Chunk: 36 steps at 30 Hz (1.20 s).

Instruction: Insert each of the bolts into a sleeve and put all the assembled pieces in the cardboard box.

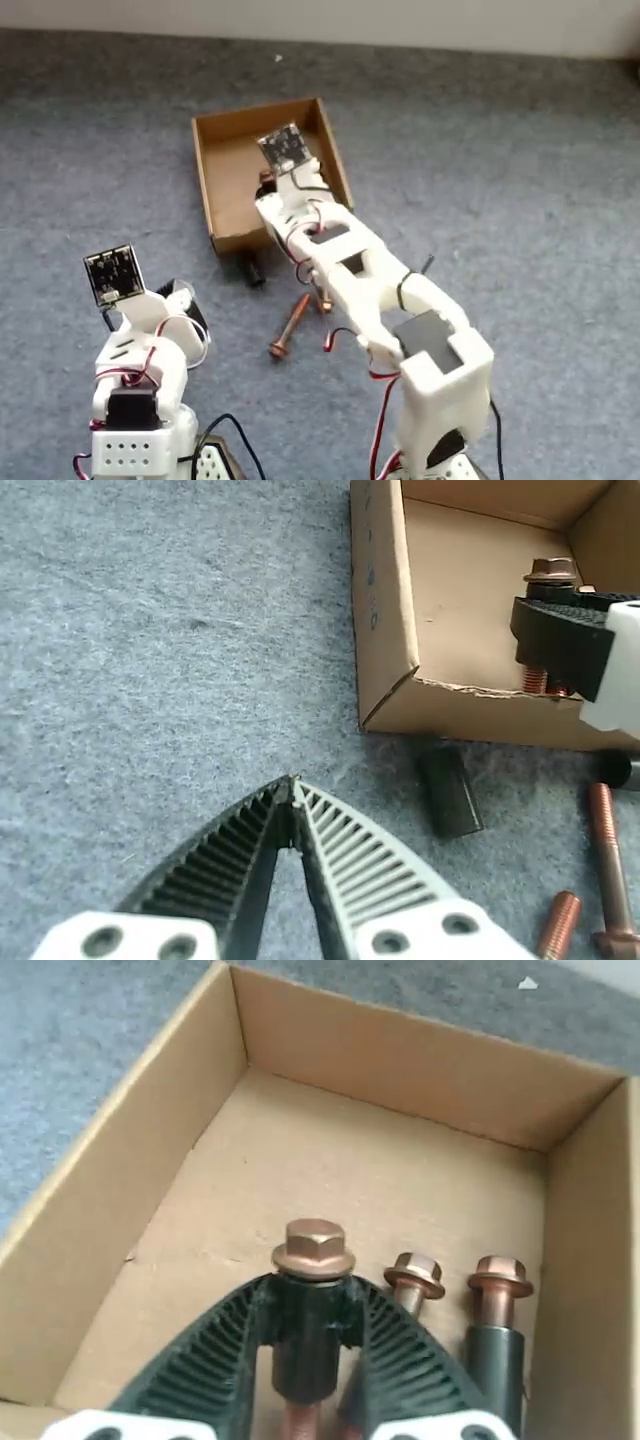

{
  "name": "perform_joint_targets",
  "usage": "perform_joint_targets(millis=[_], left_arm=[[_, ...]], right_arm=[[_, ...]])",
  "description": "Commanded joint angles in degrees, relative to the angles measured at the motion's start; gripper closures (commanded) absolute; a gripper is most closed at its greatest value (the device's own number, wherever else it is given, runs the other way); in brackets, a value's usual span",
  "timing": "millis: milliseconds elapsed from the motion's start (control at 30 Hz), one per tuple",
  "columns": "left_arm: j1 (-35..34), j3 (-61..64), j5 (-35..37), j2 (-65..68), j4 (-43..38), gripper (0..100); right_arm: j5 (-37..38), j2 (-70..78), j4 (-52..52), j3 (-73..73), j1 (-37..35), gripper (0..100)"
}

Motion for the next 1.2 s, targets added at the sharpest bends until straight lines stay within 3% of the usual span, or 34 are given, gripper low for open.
perform_joint_targets(millis=[0,267,633,933,1167], left_arm=[[-0.57,1.1,-0.79,-0.22,-1.23,99],[-0.57,1.1,-0.79,-0.22,-1.23,99],[-5.05,1.1,-0.79,-0.31,-2.37,99],[-6.73,1.1,-0.79,-0.31,-3.6,99],[-6.73,1.1,-0.79,-0.31,-3.6,99]], right_arm=[[-0.53,0.04,7.34,-7.25,-0.57,86.7],[-0.09,-0.4,21.05,-15.87,-0.57,82.8],[2.29,-22.73,44.7,-14.2,-0.48,82.8],[2.11,-29.14,46.29,0.48,-8.48,82.8],[-4.13,-23.52,46.29,-1.54,-12.53,82.8]])
